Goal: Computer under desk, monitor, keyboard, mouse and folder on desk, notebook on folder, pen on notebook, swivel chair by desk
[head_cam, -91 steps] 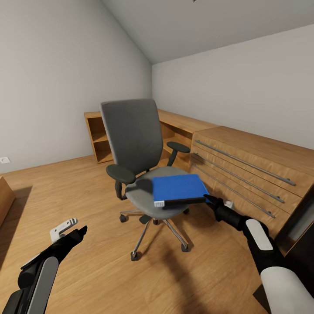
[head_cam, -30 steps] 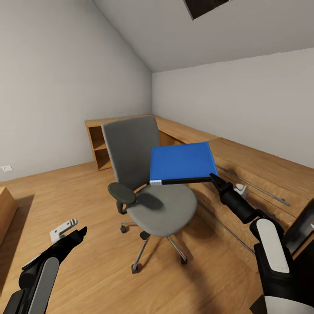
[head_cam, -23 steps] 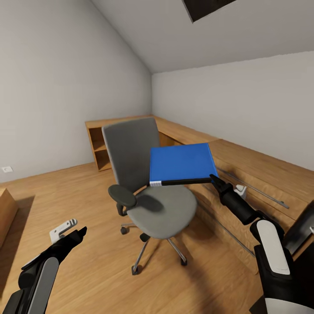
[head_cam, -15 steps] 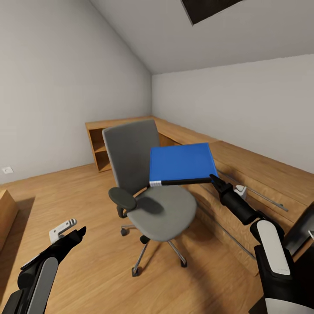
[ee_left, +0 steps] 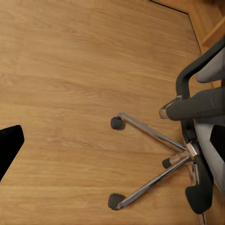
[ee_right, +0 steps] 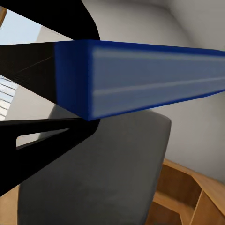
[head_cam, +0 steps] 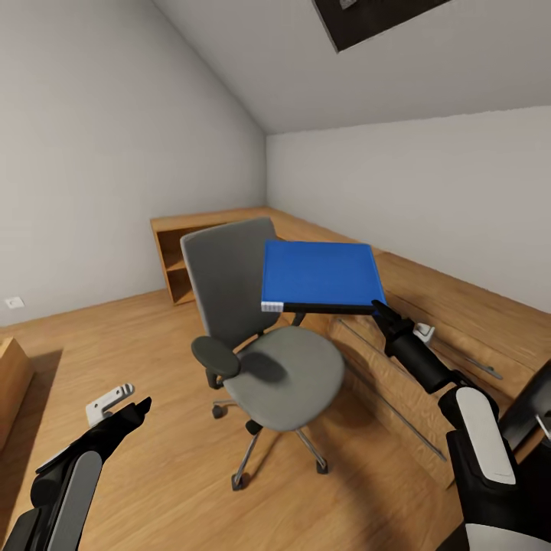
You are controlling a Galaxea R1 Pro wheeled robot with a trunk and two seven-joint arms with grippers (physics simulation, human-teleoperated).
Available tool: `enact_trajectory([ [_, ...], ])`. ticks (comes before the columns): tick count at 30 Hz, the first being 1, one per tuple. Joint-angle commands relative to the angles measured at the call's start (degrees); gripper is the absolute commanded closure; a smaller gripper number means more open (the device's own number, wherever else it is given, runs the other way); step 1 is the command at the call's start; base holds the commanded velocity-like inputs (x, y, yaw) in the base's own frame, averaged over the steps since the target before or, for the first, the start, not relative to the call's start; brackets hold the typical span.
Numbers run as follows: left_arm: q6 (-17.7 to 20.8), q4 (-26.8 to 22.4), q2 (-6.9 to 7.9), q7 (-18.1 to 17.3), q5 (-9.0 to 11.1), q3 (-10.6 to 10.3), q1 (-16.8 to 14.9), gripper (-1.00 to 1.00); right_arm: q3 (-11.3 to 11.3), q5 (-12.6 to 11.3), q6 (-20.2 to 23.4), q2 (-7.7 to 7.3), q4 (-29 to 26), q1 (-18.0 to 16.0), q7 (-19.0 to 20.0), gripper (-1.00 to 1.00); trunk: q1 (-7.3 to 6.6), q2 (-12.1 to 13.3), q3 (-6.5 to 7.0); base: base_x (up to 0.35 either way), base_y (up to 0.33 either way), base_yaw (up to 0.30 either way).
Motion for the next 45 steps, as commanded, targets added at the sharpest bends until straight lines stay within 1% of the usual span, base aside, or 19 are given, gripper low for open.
enact_trajectory([
  [1,0.20,-0.07,0.01,0.48,0.61,-0.01,-0.03,-1.00,-0.09,0.03,0.33,0.01,0.02,-0.04,0.14,1.00,-0.23,0.39,0.13,0.000,0.000,0.000],
  [4,0.20,-0.07,0.01,0.48,0.61,-0.01,-0.03,-1.00,-0.09,-0.13,0.35,0.01,0.02,-0.04,0.12,1.00,-0.89,1.59,0.67,0.000,0.000,0.000],
  [9,0.28,-0.26,0.02,0.65,0.61,0.13,-0.03,-1.00,-0.13,-0.29,0.39,-0.58,0.04,0.13,0.27,1.00,-1.99,3.60,1.57,0.000,0.000,0.000],
  [12,0.34,-0.26,0.02,0.62,0.67,0.09,-0.03,-1.00,-0.10,-0.29,0.37,-0.45,0.07,0.14,0.21,1.00,-2.65,4.80,2.11,-0.007,0.000,0.000],
  [19,0.37,-0.25,0.01,0.57,0.75,0.09,-0.03,-1.00,-0.09,-0.29,0.28,-0.40,0.19,0.14,0.19,1.00,-4.19,7.61,3.36,-0.260,0.063,0.000],
  [24,0.37,-0.25,0.01,0.57,0.73,0.11,-0.03,-1.00,-0.16,-0.28,0.28,-0.43,0.20,0.14,0.19,1.00,-5.28,9.62,4.26,-0.118,0.027,-0.013],
  [31,0.37,-0.23,0.01,0.59,0.65,0.08,-0.03,-1.00,-0.18,-0.23,0.32,-0.50,0.20,0.14,0.19,1.00,-6.82,12.42,5.52,-0.014,0.003,-0.173],
  [33,0.31,0.72,0.06,0.64,0.72,0.14,-0.03,-1.00,-0.18,-0.21,0.27,-0.51,0.18,0.14,0.14,1.00,-7.26,13.23,5.88,-0.002,0.000,-0.245],
  [34,0.24,2.17,0.07,0.63,0.74,0.18,-0.03,-1.00,-0.18,-0.21,0.23,-0.52,0.15,0.14,0.10,1.00,-7.48,13.63,6.05,-0.001,0.000,-0.251],
  [35,-0.07,11.26,0.17,0.53,0.59,0.23,-0.03,-1.00,-0.18,-0.21,0.20,-0.52,0.12,0.14,0.03,1.00,-7.70,14.03,6.23,0.000,0.000,-0.255],
  [37,-0.32,17.24,0.32,0.50,0.13,0.23,-0.03,-1.00,-0.18,-0.21,0.19,-0.52,0.11,0.14,-0.01,1.00,-8.14,14.83,6.59,0.000,0.000,-0.255],
  [38,-0.62,20.19,0.66,0.46,-0.71,0.20,-0.03,-1.00,-0.18,-0.20,0.19,-0.52,0.09,0.14,-0.03,1.00,-8.36,15.23,6.77,0.000,0.000,-0.255],
  [40,-2.44,26.77,1.29,0.37,-3.56,0.18,-0.03,-1.00,-0.18,-0.20,0.19,-0.52,0.03,0.14,-0.06,1.00,-8.80,16.03,7.13,0.000,0.000,-0.256],
  [41,-3.31,28.53,1.38,0.36,-4.39,0.17,-0.03,-1.00,-0.18,-0.20,0.17,-0.52,0.01,0.14,-0.06,1.00,-9.02,16.43,7.31,0.000,0.000,-0.256],
  [42,-5.71,32.06,1.56,0.31,-6.04,0.17,-0.03,-1.00,-0.18,-0.20,0.15,-0.52,-0.01,0.14,-0.10,1.00,-9.24,16.83,7.49,0.000,0.000,-0.256],
  [44,-12.69,39.04,1.72,0.23,-8.73,0.12,-0.03,-1.00,-0.18,-0.19,0.12,-0.48,-0.05,0.14,-0.12,1.00,-9.68,17.64,7.85,0.000,0.000,-0.256],
  [45,-25.35,50.84,1.75,0.18,-12.07,-0.46,-0.02,-1.00,-0.12,-0.17,0.04,-0.43,0.03,0.14,-0.09,1.00,-9.90,18.04,8.03,0.000,0.000,-0.256],
])
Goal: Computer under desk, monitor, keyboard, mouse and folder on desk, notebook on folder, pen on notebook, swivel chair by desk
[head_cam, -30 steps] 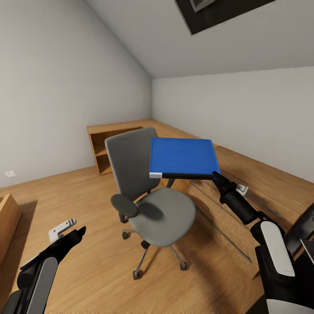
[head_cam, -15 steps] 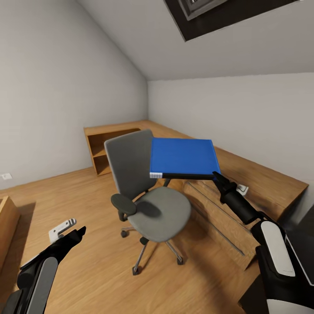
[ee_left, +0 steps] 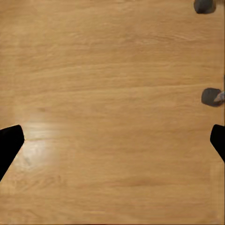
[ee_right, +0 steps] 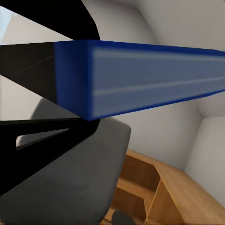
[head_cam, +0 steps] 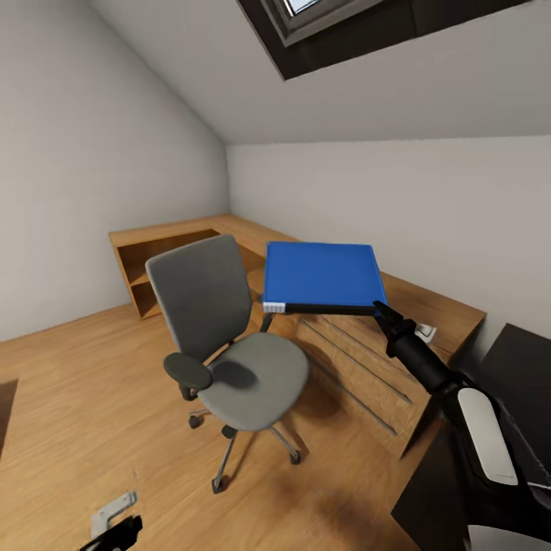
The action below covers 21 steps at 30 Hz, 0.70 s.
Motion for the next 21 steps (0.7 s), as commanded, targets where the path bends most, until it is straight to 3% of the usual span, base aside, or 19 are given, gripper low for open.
enact_trajectory([
  [1,-2.68,4.81,0.02,0.26,-0.19,-0.27,0.02,-1.00,-0.08,0.01,0.31,0.04,0.05,-0.05,0.16,1.00,-0.23,0.39,0.12,0.000,0.000,-0.256],
  [2,-7.40,8.45,0.02,0.24,-1.68,-0.75,0.02,-1.00,-0.07,0.00,0.28,0.06,0.07,-0.05,0.17,1.00,-0.45,0.79,0.30,0.000,0.000,-0.256],
  [3,-9.76,9.99,0.01,0.24,-2.47,-0.98,0.02,-1.00,-0.06,0.00,0.26,0.07,0.08,-0.05,0.17,1.00,-0.67,1.19,0.48,0.000,0.000,-0.256],
  [4,-22.33,15.67,-0.16,0.22,-6.78,-1.77,0.01,-1.00,-0.06,-0.02,0.15,0.11,0.10,-0.05,0.18,1.00,-0.89,1.59,0.66,0.000,0.000,-0.256],
  [5,-23.99,16.77,-0.23,0.22,-7.33,-1.85,0.01,-1.00,-0.05,-0.02,0.14,0.11,0.10,-0.05,0.18,1.00,-1.11,1.99,0.84,0.000,0.000,-0.256],
  [9,-26.54,19.14,-0.73,0.20,-8.25,-2.03,0.01,-1.00,-0.05,0.09,0.10,0.12,0.11,-0.05,0.15,1.00,-1.99,3.60,1.56,0.000,0.000,-0.258],
  [21,-27.13,19.73,-0.95,-0.30,-8.43,-2.59,0.02,-1.00,-0.05,0.24,-0.76,0.19,0.24,-0.05,-2.39,1.00,-4.62,8.41,3.71,0.000,0.000,-0.261],
])
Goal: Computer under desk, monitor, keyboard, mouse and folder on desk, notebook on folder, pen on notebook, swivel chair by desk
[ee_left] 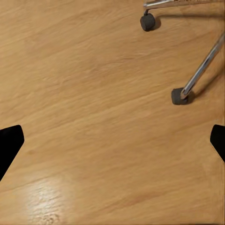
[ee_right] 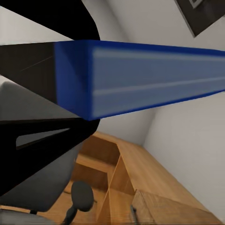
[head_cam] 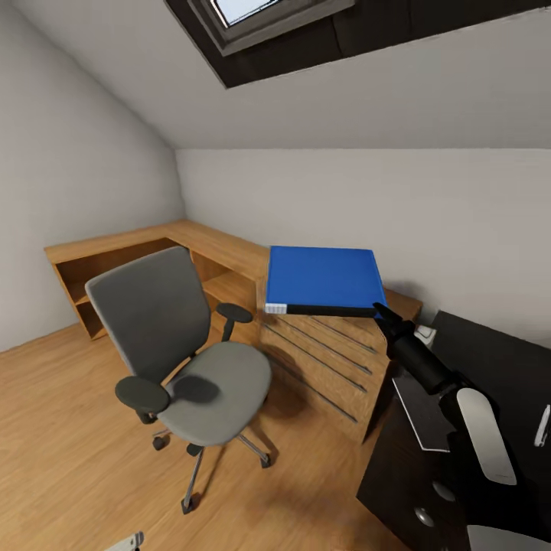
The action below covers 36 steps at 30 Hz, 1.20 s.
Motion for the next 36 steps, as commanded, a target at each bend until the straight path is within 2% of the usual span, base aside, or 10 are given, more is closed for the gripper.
enact_trajectory([
  [1,-0.29,0.03,0.02,-0.07,0.63,-0.72,-0.02,-1.00,-0.09,0.00,0.29,0.02,0.03,-0.05,0.10,1.00,-0.01,-0.01,-0.05,0.000,0.000,-0.265],
  [4,-0.30,0.05,0.09,-0.12,0.69,-2.09,-0.02,-1.00,-0.13,0.00,-0.24,0.02,0.06,-0.05,-0.02,1.00,-0.01,-0.01,-0.05,0.000,0.000,-0.266],
  [8,-0.30,0.06,0.10,-0.13,0.70,-2.67,-0.02,-1.00,-0.16,0.00,-0.96,-0.03,0.07,-0.05,-0.06,1.00,-0.01,-0.01,-0.05,0.000,0.000,-0.267],
  [13,-0.30,0.12,0.12,-0.10,0.76,-2.81,-0.02,-1.00,-0.10,0.00,-1.22,0.01,0.19,-0.05,-0.13,1.00,-0.01,-0.01,-0.08,-0.015,0.008,-0.270],
  [20,-0.30,0.14,0.12,-0.11,0.78,-2.83,-0.02,-1.00,-0.21,-0.04,-1.35,0.02,0.41,-0.05,-1.26,1.00,-0.01,-0.01,-0.23,-0.218,0.138,-0.277],
  [27,-0.30,0.75,0.04,-0.07,0.69,-2.85,-0.01,-1.00,-0.26,-0.06,-4.38,0.02,0.47,-0.05,-2.26,1.00,-0.01,-0.01,-0.39,-0.015,0.009,-0.279],
  [28,-0.30,0.76,0.04,-0.07,0.69,-2.85,-0.02,-1.00,-0.26,-0.01,-5.91,0.02,0.50,-0.05,-2.34,1.00,-0.01,-0.01,-0.41,0.000,0.000,-0.280],
  [36,-0.30,0.85,0.03,-0.05,0.69,-2.86,-0.02,-1.00,-0.21,-0.08,-8.47,0.02,0.85,-0.05,-4.21,1.00,-0.01,-0.01,-0.60,0.000,0.000,-0.280],
])
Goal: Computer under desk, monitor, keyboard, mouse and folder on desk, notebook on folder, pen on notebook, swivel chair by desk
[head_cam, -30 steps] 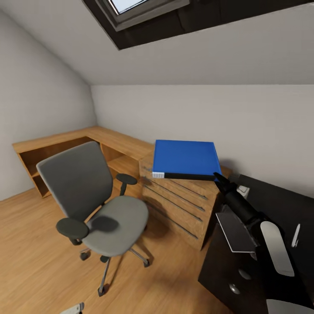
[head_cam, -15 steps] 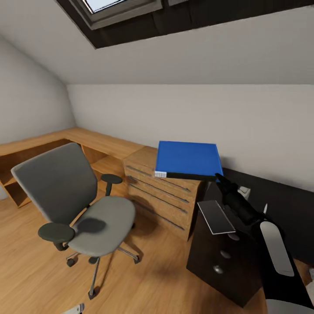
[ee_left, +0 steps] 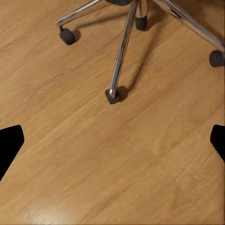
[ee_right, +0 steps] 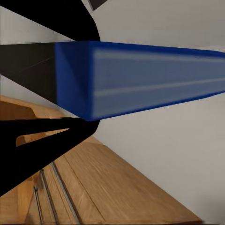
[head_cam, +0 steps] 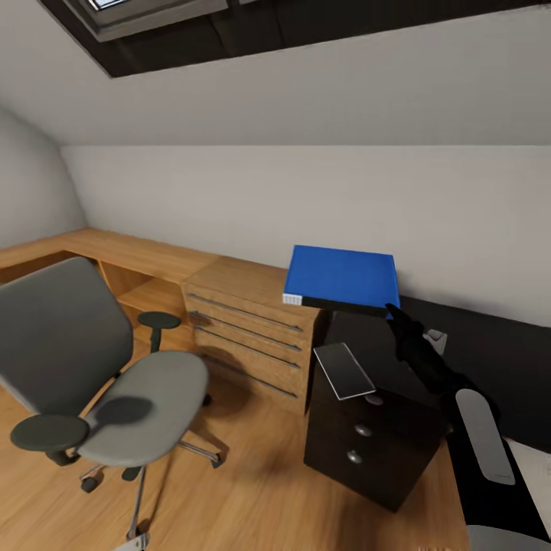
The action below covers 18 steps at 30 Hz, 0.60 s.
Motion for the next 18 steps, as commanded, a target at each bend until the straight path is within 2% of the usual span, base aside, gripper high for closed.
enact_trajectory([
  [1,-0.28,0.06,0.01,-0.04,0.60,-0.07,-0.02,-1.00,-0.05,-0.47,0.08,0.02,0.03,-0.05,-0.33,1.00,0.00,-0.03,-0.08,0.000,0.000,-0.280],
  [8,-0.28,0.26,-0.03,-0.08,0.59,-0.19,-0.02,-1.00,-0.04,-0.53,-1.63,0.02,0.54,-0.05,-2.88,1.00,0.00,-0.03,-0.24,0.000,0.000,-0.280],
  [18,-0.28,0.36,-0.07,-0.08,0.59,-0.30,-0.02,-1.00,-0.27,-0.50,-2.86,0.02,0.95,-0.05,-3.92,1.00,0.00,-0.03,-0.48,0.000,0.000,-0.280],
])
